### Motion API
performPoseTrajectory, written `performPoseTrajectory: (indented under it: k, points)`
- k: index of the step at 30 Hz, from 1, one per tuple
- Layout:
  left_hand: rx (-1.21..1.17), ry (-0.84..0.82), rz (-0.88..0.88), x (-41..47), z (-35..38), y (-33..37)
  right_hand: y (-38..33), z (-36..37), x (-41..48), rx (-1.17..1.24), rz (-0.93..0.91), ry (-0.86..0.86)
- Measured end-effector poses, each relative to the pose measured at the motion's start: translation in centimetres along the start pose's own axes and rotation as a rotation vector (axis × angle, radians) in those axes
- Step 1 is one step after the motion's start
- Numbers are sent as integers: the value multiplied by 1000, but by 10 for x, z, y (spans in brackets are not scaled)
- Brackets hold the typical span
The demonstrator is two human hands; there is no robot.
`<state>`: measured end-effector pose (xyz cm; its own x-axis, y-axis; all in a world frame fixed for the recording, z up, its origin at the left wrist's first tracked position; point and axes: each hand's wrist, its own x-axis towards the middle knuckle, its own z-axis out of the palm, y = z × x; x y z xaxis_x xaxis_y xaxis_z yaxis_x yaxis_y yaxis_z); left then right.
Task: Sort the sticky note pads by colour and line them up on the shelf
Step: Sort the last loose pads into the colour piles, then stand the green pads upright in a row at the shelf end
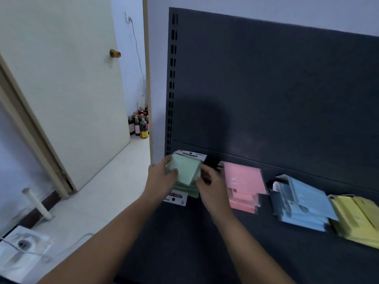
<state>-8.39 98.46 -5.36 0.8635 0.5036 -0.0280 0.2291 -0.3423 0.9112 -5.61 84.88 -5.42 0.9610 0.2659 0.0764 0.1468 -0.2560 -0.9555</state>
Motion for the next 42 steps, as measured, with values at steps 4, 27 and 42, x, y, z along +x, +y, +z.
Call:
performPoseTrajectory:
  k: [4, 27, 42]
  points:
    - [128, 105, 11, -4, 11, 6, 3, -3, -8, -92, -46, -100]
    - [-87, 117, -89, 15, -20, -4, 0, 1, 0, 74, 59, -21]
    - [-171, -49, -43, 33, -13, -28, 1, 22, 2, -38, 136, 125]
